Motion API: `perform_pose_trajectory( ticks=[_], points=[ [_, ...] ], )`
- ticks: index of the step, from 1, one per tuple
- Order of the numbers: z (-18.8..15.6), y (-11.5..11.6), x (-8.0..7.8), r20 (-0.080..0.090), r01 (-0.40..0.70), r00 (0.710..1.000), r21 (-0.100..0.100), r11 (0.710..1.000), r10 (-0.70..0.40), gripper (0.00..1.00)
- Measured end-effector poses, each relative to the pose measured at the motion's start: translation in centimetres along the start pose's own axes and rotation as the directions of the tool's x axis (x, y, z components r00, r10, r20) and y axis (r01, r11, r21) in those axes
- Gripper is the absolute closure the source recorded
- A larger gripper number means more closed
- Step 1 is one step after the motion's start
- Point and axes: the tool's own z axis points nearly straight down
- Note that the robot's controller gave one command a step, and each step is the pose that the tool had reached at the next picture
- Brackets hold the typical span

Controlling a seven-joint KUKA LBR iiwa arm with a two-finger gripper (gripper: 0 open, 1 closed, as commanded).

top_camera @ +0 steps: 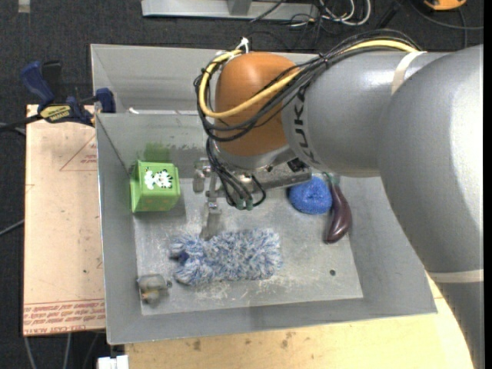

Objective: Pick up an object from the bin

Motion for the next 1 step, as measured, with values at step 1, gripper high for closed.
perform_pose_trajectory(
  ticks=[1],
  points=[
    [-0.50,-0.07,-0.14,0.007,-0.003,1.000,-0.001,1.000,0.003,0.00]
  ],
)
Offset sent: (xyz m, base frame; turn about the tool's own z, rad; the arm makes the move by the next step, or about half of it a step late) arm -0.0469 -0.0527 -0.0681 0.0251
